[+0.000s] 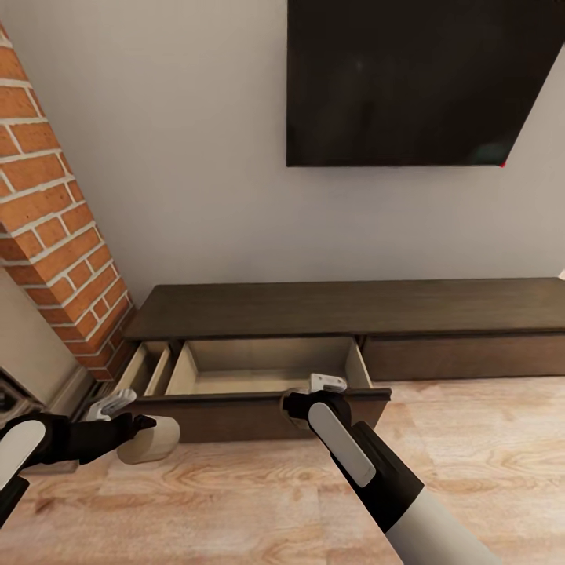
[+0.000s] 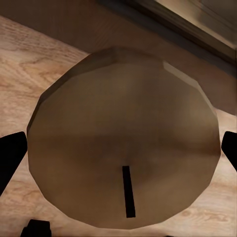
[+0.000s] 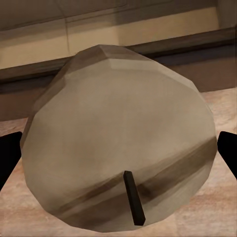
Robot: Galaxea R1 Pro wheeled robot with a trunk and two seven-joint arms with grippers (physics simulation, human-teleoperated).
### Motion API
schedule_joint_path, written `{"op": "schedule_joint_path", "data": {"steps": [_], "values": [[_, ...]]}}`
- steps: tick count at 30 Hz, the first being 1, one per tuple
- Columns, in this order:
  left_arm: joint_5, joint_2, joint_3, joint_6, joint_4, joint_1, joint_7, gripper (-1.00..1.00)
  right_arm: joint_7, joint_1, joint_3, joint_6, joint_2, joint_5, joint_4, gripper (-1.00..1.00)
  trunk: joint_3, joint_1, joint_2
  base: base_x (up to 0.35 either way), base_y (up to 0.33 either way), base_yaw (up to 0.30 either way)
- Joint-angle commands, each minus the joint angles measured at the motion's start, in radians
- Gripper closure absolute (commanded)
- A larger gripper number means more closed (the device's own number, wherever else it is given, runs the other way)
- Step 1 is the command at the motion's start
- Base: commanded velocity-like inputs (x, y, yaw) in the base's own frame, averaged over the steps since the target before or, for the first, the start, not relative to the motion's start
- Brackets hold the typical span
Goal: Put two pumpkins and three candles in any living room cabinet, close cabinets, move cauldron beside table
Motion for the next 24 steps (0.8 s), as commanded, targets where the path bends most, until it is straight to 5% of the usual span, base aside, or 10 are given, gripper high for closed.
{"op": "schedule_joint_path", "data": {"steps": [1, 24], "values": [[0.01, 0.001, -0.002, 0.0, -0.001, -0.001, 0.011, 1.0, -0.009, -0.001, 0.001, 0.004, 0.0, -0.007, -0.002, 1.0, 0.002, -0.004, 0.007, 0.0, 0.0, 0.0], [0.009, 0.001, -0.003, 0.0, 0.001, -0.001, 0.014, 1.0, -0.015, -0.001, 0.002, -0.001, 0.001, -0.007, -0.035, 1.0, 0.074, -0.092, 0.168, 0.0, 0.0, 0.0]]}}
